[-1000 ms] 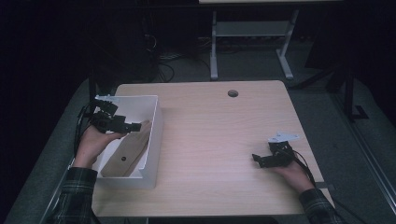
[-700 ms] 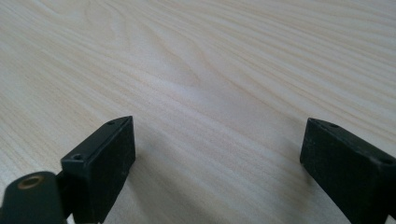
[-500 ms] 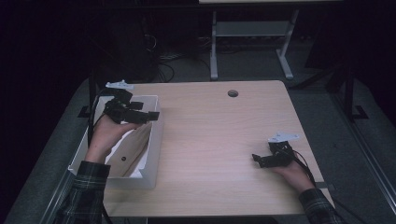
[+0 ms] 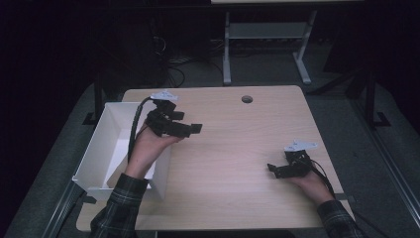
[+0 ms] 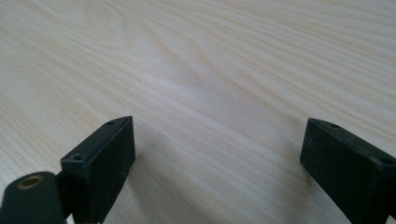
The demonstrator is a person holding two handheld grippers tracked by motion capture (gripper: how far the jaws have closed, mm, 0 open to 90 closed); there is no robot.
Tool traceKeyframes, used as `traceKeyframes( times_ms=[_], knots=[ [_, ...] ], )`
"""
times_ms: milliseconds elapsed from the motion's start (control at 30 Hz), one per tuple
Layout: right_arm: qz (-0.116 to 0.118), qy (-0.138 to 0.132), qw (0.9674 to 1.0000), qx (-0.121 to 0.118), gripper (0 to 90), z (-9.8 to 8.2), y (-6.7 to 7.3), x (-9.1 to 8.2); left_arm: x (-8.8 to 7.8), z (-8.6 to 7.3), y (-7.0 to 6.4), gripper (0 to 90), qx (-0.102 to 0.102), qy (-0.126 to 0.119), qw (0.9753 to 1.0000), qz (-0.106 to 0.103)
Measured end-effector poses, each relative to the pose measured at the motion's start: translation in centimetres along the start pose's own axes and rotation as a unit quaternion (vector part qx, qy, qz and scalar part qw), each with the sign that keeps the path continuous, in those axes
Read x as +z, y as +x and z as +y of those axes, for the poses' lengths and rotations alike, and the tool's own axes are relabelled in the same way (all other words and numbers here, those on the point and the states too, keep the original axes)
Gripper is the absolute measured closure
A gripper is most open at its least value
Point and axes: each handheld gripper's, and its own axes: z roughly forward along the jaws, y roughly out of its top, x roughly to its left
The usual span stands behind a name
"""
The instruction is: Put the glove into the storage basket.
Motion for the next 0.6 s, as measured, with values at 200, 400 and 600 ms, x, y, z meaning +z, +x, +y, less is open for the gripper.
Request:
traceKeyframes(
  times_ms=[200,400,600],
  knots=[
    [0.0,0.0,1.0,-0.001,9.7,0.0,0.0,0.0,2.7,-1.0,-1.9,14.2,0.015,0.014,0.9996,-0.018],
    [0.0,0.0,1.0,-0.001,9.7,0.0,0.0,0.0,5.2,-2.3,-3.5,14.6,0.029,0.022,0.9991,-0.022],
    [0.001,0.0,1.0,-0.002,9.7,0.0,0.0,0.0,7.5,-3.9,-4.5,14.6,0.05,0.039,0.9976,-0.027]
  ],
)
